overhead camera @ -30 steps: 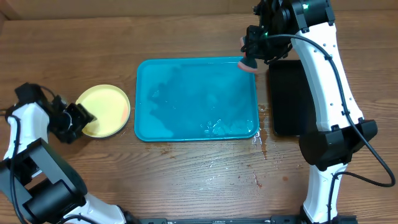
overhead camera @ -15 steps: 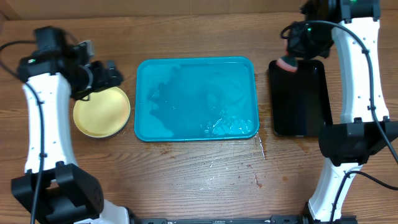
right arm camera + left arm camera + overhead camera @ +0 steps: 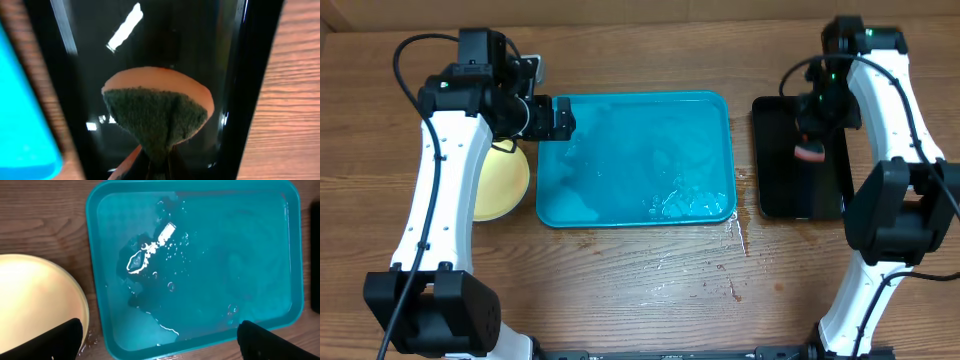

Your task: Clean dirty plates on tray and stack at the side

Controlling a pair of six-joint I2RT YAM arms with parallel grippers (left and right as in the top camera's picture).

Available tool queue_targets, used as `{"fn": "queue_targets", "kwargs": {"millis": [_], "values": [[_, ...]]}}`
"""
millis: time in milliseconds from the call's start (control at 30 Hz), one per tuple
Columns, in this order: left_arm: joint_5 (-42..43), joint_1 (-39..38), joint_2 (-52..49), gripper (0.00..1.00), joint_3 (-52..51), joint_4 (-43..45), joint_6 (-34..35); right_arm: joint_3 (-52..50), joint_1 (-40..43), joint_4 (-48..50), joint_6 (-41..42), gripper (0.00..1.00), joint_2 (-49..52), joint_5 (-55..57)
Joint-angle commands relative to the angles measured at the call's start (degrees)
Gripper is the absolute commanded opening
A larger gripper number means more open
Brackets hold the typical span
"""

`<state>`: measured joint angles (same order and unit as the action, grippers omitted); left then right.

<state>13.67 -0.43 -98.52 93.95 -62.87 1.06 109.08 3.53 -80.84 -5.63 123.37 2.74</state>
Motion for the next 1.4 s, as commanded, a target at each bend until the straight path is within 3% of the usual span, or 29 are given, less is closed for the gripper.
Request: {"fn": "queue_targets", "kwargs": {"millis": [0,267,400,433,467,500,933,1067,1367], "values": [[-1.0,-0.3,0.3,1.00,0.7,0.3,-1.3,-6.1,1.0,5.0,-7.1,0.04,-1.5,-2.2],[-1.0,-0.3,0.3,1.00,0.7,0.3,-1.3,-12.2,1.6,12.0,-9.6,0.11,-1.5,-4.1],[-1.0,-0.3,0.3,1.00,0.7,0.3,-1.3,-11.6,1.6,11.9,-7.8,0.26,-1.6,-5.5],[-1.0,-0.3,0.3,1.00,0.7,0.3,-1.3,-11.0,1.6,11.3,-7.9,0.36,-1.6,-6.4],[-1.0,-0.3,0.3,1.00,0.7,0.3,-1.3,-9.9,1.6,10.3,-7.9,0.59,-1.6,-7.3],[-1.0,-0.3,0.3,1.00,0.7,0.3,-1.2,-8.8,1.6,9.4,-7.8,1.00,-1.6,-7.7],[-1.2,-0.3,0.3,1.00,0.7,0.3,-1.1,24.6,-1.4,-13.4,-7.5,1.00,-7.0,-21.9],[-1.2,-0.3,0.3,1.00,0.7,0.3,-1.1,26.9,-3.9,-15.5,-7.0,1.00,-13.2,-21.9],[-1.2,-0.3,0.3,1.00,0.7,0.3,-1.1,26.9,-4.2,-16.2,3.9,1.00,-29.0,-22.1]]}}
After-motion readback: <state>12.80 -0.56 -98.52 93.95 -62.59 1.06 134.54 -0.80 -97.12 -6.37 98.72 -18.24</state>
